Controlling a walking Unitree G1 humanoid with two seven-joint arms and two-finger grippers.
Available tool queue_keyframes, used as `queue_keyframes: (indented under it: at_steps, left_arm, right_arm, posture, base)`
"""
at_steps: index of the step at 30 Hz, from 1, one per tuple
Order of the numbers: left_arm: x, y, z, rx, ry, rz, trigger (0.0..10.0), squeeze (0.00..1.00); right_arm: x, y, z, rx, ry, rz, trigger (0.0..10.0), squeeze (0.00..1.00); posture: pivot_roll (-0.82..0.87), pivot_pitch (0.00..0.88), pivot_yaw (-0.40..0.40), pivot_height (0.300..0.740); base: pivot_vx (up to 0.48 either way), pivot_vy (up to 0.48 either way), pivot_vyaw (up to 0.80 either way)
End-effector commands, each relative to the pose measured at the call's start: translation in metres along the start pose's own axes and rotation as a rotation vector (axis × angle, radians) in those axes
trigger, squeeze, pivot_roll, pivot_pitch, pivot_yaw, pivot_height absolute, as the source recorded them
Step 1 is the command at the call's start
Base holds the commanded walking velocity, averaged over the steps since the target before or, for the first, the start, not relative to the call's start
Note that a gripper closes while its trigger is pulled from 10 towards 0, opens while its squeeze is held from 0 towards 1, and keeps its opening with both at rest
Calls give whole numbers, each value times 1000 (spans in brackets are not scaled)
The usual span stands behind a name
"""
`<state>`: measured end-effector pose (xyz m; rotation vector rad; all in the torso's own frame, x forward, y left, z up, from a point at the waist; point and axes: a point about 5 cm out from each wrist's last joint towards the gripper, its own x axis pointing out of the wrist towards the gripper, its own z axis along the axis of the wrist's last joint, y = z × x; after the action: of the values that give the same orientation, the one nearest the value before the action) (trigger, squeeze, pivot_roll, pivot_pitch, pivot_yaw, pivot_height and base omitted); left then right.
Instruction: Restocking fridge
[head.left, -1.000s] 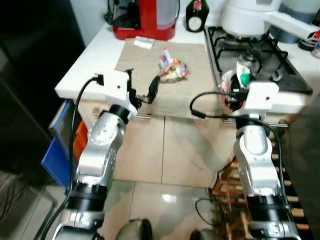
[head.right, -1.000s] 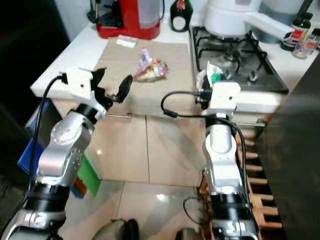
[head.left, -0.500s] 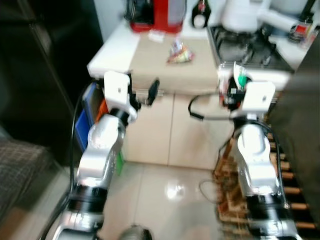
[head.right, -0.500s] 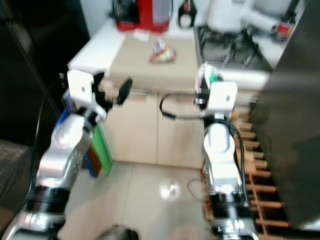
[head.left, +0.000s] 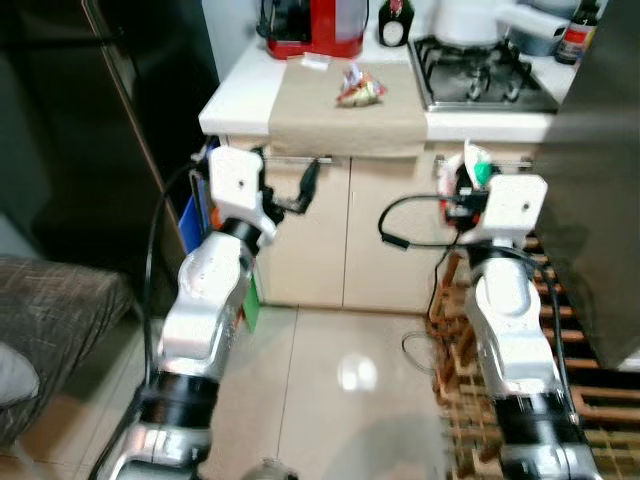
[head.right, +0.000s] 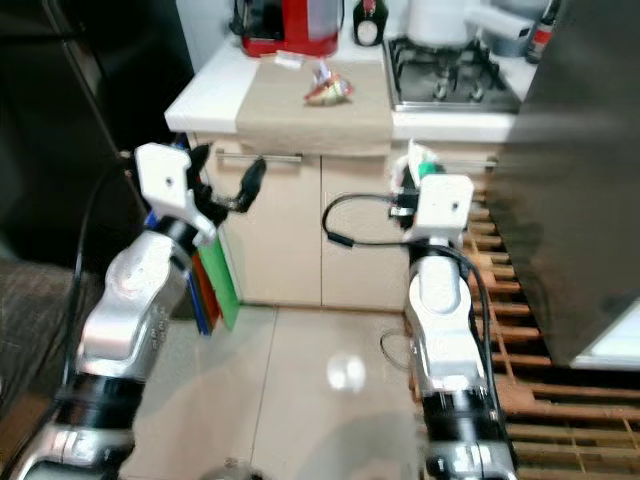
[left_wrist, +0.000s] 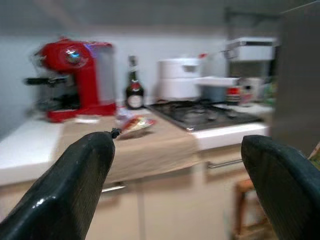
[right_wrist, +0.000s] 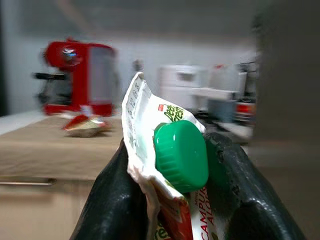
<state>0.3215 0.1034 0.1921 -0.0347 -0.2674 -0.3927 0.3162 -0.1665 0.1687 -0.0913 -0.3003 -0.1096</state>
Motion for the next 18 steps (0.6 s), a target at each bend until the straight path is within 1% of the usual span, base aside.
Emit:
queue_keyframes:
  at_steps: [1,18]
  left_arm:
    - [-1,6,-2,12,13,18,10000,0]
    - [-2,5,-2,9,4,21,10000,0]
  right_arm:
    - [2,3,4,22,-8,3,10000,82]
    - [2,1,1,29,11,-6,10000,86]
  posture:
    - [-31,0,52,740]
    - [-33,0,53,740]
  base:
    - [0,0,0]
    - [0,0,0]
